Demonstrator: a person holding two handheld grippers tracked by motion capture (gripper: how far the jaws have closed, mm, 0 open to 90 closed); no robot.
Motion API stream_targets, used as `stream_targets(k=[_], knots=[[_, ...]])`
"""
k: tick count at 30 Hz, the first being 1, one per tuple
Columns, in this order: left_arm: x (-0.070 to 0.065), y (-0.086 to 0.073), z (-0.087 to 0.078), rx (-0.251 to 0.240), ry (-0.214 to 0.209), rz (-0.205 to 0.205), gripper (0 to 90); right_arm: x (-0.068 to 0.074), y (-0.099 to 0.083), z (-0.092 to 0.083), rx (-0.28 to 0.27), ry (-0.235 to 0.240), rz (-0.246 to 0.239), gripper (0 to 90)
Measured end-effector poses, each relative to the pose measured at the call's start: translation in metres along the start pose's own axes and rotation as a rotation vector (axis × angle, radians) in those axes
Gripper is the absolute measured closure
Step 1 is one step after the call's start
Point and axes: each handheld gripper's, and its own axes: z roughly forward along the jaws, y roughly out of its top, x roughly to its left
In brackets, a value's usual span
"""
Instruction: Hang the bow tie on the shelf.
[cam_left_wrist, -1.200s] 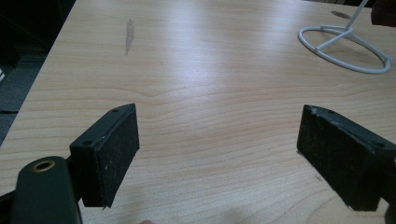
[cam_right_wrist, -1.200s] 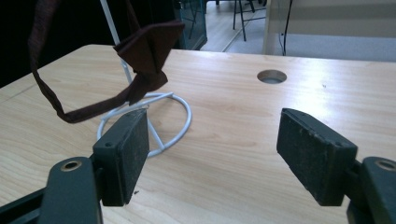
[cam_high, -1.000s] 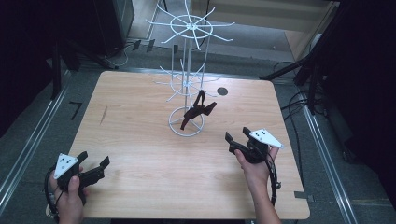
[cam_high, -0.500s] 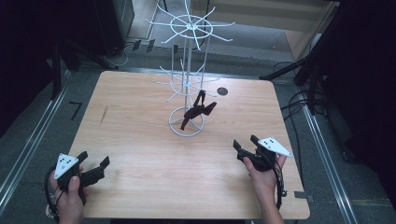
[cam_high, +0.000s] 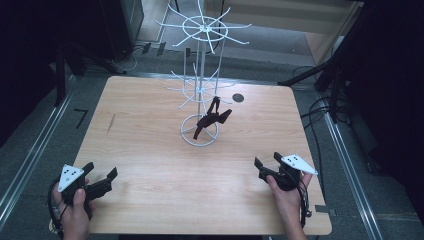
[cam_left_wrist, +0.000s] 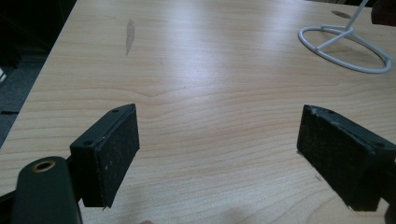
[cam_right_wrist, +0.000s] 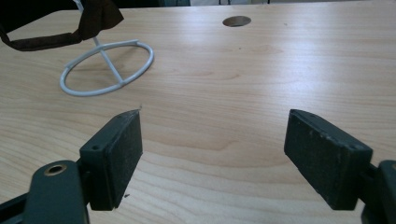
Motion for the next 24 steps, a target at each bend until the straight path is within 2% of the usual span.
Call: stream_targets(k=[10,14,18,24], knots=[[0.000,0.000,0.000,-0.003,-0.002,-0.006,13.8,-0.013,-0.011,-0.011,0.004,-0.023,0.029,15.5],[-0.001,0.000,0.000,0.002,0.002,0.003,13.8,-0.020,-0.014,-0.017,0.002,-0.025,0.047,14.9],[-0.001,-0.001,-0.001,0.001,0.005,0.002,13.8,-0.030,-0.015,-0.027,0.005,-0.039,0.052,14.8],[-0.002,-0.001,-0.001,0.001,0.017,0.010,13.8,-0.050,-0.017,-0.049,-0.019,-0.062,0.062,14.6]])
